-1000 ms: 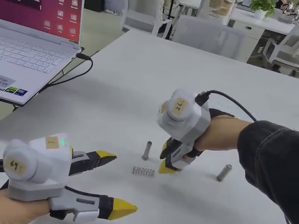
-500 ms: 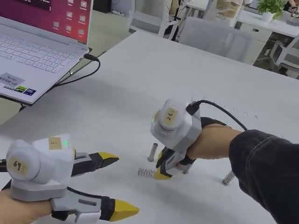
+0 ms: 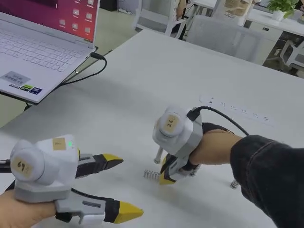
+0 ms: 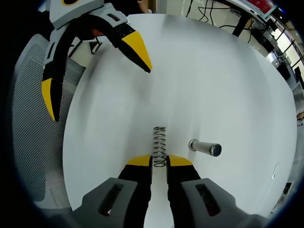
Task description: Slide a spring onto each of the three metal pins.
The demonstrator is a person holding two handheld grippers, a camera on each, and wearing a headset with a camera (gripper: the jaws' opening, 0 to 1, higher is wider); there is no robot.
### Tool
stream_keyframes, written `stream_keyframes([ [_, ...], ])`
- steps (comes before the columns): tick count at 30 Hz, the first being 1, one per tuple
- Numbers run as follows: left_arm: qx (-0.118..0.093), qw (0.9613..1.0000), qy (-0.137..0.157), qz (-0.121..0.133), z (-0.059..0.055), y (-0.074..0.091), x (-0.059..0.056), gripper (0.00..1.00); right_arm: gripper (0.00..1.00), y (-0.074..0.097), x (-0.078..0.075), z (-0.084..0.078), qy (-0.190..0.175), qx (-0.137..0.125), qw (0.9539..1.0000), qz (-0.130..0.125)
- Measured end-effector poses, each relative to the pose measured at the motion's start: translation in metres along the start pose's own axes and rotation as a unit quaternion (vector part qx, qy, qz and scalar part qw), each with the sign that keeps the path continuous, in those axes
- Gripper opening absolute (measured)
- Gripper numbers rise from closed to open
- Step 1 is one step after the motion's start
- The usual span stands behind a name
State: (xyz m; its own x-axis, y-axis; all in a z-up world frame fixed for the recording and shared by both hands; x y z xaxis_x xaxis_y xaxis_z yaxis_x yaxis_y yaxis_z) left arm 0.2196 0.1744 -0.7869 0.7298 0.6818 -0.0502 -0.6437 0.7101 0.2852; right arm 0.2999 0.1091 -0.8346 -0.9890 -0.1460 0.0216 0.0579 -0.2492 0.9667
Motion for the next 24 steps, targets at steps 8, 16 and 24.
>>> stream_keyframes([
  [8, 0.002, 1.0000, -0.003, -0.001, 0.000, -0.001, -0.001, 0.68, 0.08, 0.001, -0.001, 0.000, 0.014, -0.002, 0.9999, -0.010],
  [16, 0.005, 0.9999, -0.011, -0.008, 0.004, -0.006, -0.003, 0.67, 0.08, 0.015, 0.007, 0.001, 0.015, -0.011, 0.9998, -0.009],
  [24, 0.010, 0.9994, -0.024, -0.025, 0.010, -0.012, -0.007, 0.63, 0.08, 0.038, 0.028, -0.005, 0.017, -0.026, 0.9995, 0.008],
])
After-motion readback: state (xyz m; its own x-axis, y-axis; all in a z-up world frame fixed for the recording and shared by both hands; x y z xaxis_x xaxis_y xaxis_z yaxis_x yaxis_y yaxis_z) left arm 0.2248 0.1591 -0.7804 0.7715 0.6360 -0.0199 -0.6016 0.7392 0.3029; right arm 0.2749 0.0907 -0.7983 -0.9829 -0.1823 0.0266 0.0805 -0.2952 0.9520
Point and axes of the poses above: the centre of the closed fingertips' face, and the gripper's own axes: y roughly backward along the fingers, x roughly to its left, z roughly out of its top, the point moved 3 cm from there along y, roughly backward along the fingers, and after that the axes turned 6 degrees about -y, right-handed, at the moved point
